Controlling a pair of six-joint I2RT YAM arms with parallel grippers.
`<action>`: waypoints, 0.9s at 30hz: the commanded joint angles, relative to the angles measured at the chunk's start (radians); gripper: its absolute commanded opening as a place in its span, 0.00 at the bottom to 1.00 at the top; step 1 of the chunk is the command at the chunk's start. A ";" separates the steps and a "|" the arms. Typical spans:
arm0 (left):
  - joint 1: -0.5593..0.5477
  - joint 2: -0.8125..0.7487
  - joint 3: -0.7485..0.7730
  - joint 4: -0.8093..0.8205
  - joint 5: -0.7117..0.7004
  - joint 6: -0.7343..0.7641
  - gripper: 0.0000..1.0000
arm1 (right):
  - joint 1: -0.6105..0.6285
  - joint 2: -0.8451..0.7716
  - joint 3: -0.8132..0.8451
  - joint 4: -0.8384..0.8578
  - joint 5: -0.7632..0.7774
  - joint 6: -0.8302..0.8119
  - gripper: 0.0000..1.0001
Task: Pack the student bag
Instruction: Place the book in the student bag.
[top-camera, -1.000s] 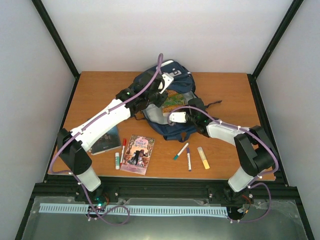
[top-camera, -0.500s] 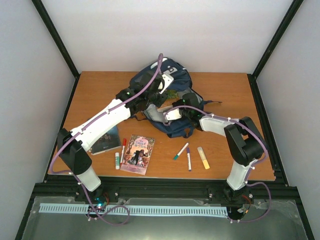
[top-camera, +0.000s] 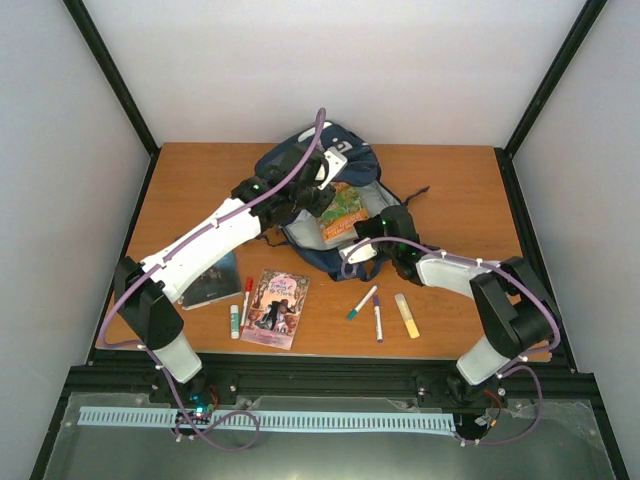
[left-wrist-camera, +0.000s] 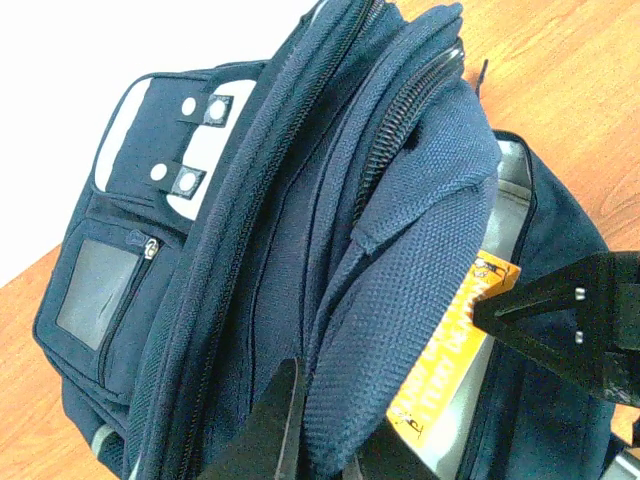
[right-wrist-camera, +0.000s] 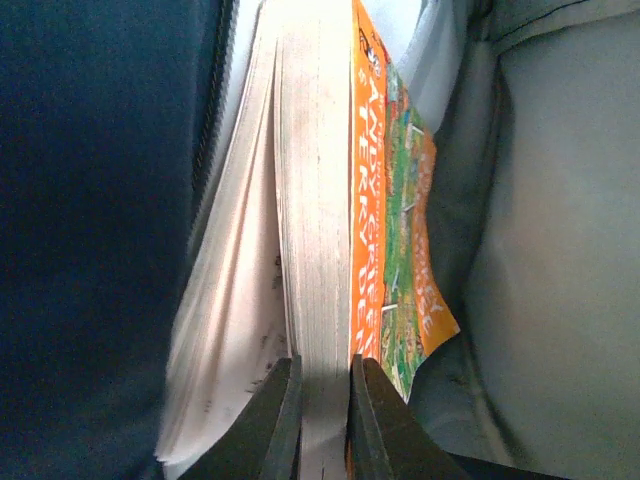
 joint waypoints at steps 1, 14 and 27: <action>0.002 -0.059 0.019 0.080 0.029 0.008 0.01 | 0.006 -0.069 -0.015 0.119 0.007 -0.102 0.03; 0.008 -0.055 0.019 0.079 0.046 0.011 0.01 | 0.071 -0.099 0.115 0.128 0.093 -0.098 0.03; 0.013 -0.042 0.050 0.059 0.053 0.031 0.01 | 0.072 -0.145 0.146 0.083 0.115 -0.041 0.03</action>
